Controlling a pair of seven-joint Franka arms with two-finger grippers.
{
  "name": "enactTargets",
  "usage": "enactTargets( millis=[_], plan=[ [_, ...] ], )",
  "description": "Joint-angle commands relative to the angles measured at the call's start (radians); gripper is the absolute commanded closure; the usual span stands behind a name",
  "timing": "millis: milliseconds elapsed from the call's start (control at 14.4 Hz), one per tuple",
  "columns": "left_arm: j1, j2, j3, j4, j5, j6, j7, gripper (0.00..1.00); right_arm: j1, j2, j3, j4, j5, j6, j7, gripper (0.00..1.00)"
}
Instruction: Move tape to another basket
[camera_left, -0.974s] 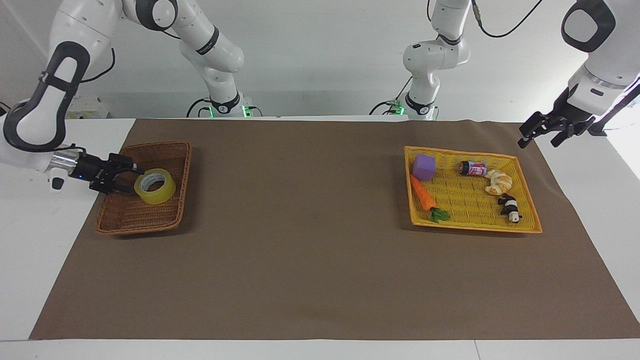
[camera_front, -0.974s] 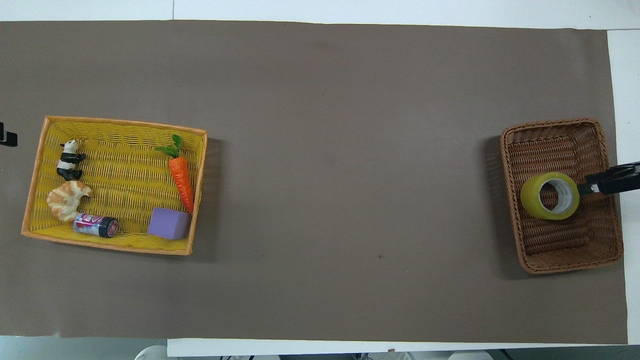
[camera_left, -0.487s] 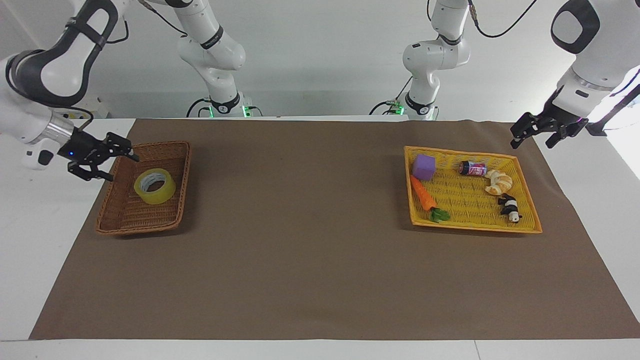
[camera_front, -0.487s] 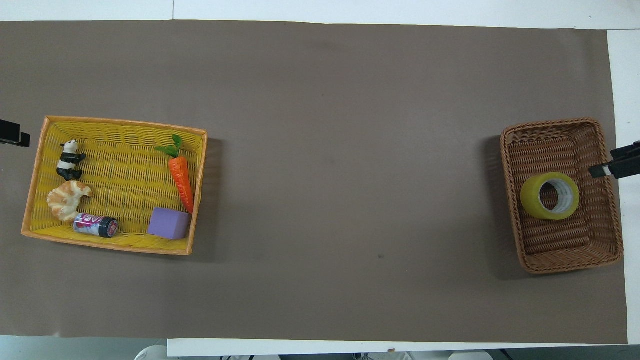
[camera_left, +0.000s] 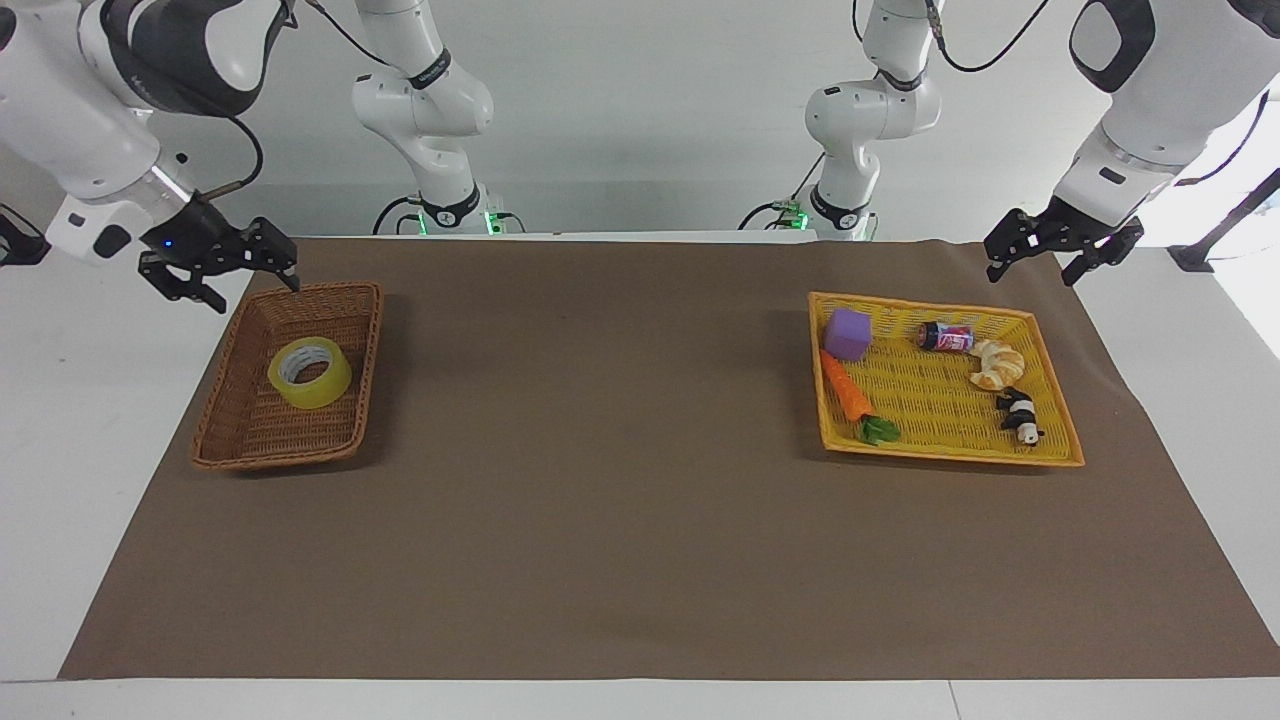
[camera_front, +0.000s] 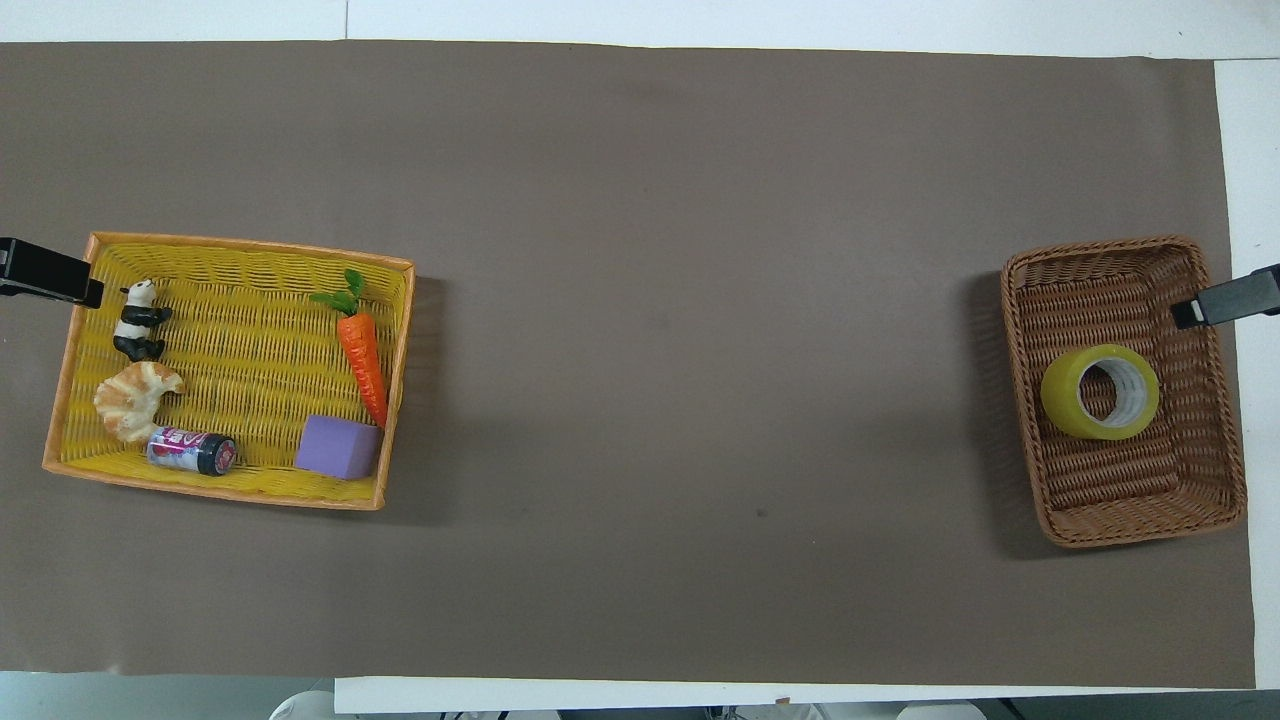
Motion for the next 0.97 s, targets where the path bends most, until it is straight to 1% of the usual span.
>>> enactTargets(
  millis=[0, 70, 139, 209, 696, 904],
  plan=[
    [0.008, 0.007, -0.003, 0.004, 0.009, -0.025, 0.005, 0.0, 0.011, 0.001, 0.003, 0.076, -0.049, -0.084, 0.118, 0.0],
    [0.004, 0.008, -0.002, 0.004, 0.008, -0.025, 0.004, 0.0, 0.02, 0.01, 0.012, 0.108, -0.084, -0.086, 0.117, 0.0],
    [-0.002, 0.008, -0.002, 0.004, 0.008, -0.025, 0.001, 0.0, 0.041, 0.014, 0.018, 0.115, -0.122, -0.09, 0.115, 0.0],
    [-0.002, 0.007, -0.002, 0.003, 0.008, -0.03, -0.001, 0.0, 0.055, 0.012, 0.02, 0.113, -0.129, -0.107, 0.115, 0.0],
    [0.012, 0.007, 0.006, 0.003, 0.01, -0.03, -0.001, 0.0, 0.064, 0.015, 0.017, 0.115, -0.115, -0.1, 0.129, 0.0],
    [0.011, 0.007, 0.006, 0.003, 0.01, -0.03, -0.001, 0.0, 0.077, 0.021, 0.011, 0.118, -0.115, -0.101, 0.176, 0.0]
  ],
)
